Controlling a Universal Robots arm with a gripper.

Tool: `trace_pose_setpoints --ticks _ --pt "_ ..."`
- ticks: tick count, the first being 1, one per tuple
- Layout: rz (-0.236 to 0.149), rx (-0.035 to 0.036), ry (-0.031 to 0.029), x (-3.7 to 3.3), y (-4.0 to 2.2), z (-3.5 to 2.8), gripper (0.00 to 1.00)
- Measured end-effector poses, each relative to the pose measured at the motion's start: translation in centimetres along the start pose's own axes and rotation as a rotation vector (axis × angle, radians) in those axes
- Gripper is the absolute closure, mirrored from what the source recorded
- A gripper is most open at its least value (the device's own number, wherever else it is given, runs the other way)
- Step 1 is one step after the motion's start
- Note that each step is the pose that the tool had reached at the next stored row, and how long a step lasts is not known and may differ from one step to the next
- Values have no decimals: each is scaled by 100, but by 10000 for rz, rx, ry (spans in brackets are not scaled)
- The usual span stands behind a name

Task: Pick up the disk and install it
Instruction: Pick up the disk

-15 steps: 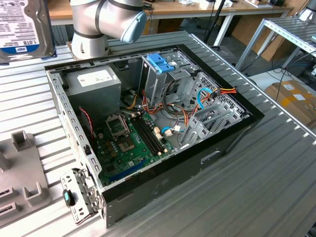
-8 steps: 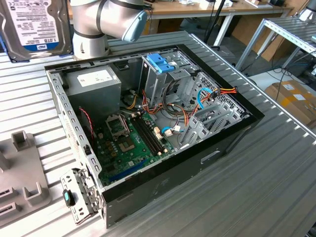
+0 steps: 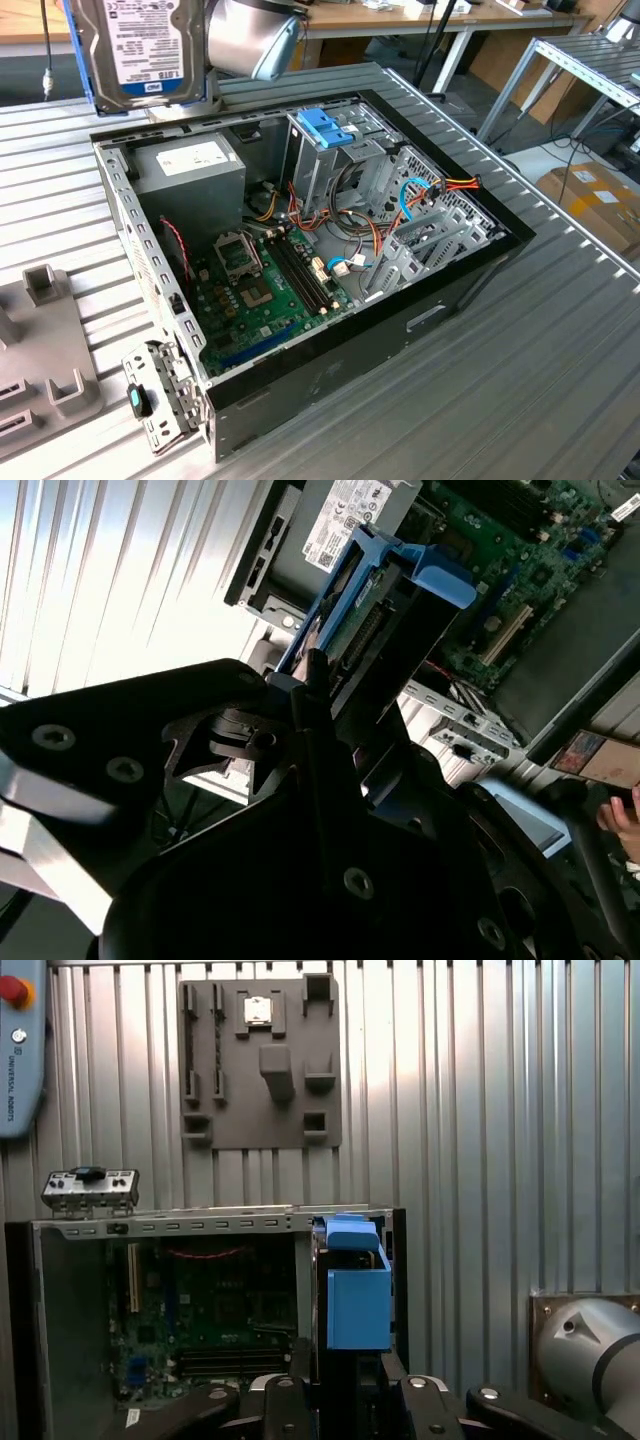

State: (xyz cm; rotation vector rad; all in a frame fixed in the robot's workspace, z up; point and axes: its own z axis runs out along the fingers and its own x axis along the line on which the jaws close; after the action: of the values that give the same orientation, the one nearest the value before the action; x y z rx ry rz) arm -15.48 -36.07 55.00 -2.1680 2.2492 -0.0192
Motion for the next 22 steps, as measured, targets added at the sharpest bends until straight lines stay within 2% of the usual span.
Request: trace_pose_setpoints --ticks 1,3,4,5,8,10,12,13,22 --pt "0 -1 1 -3 -78 1 65" --pt "1 0 0 -7 -178 5 65" --pt "-1 0 0 -10 -276 8 65" --pt "0 0 0 -13 -344 9 65" --pt "0 0 1 -18 -496 13 65" --pt "0 -1 0 -23 -625 17 65" --pt "-1 -1 1 -26 -698 18 65" --pt "-1 -2 2 -27 -731 18 65" --pt "0 -1 1 -28 -753 20 65"
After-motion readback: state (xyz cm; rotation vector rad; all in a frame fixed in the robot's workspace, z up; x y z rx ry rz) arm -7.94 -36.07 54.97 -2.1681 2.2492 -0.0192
